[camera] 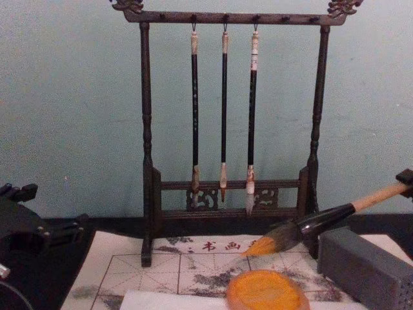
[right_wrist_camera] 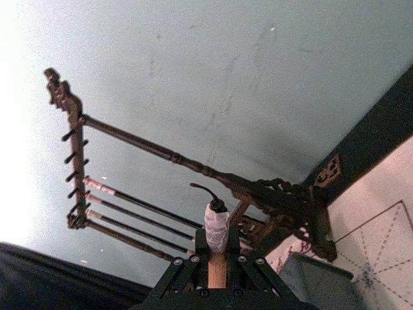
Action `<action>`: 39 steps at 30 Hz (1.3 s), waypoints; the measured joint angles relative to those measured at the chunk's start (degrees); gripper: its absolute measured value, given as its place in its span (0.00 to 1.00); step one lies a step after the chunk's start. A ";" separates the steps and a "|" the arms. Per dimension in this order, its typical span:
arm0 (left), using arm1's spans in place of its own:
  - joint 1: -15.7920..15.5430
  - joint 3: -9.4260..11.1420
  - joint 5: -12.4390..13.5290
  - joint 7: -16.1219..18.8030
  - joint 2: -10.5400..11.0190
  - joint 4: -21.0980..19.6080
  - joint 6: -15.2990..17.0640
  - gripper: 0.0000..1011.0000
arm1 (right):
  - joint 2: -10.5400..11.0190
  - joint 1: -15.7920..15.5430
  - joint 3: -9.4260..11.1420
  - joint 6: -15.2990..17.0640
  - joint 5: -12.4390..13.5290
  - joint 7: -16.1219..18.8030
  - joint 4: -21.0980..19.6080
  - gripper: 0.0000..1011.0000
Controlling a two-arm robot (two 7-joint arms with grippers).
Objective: Pick up the brush from the inkstone, write on the paper, then place the brush back to its original position.
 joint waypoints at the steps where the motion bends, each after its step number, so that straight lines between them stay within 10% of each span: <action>1: 0.00 0.00 0.00 0.00 0.00 0.00 0.00 0.99 | 0.14 -0.10 -0.10 -0.05 0.03 0.06 -0.25 0.17; 39: 0.00 0.00 0.00 0.00 0.00 0.00 0.00 0.99 | 7.19 -6.53 -7.57 -3.54 -1.03 2.22 -9.27 0.17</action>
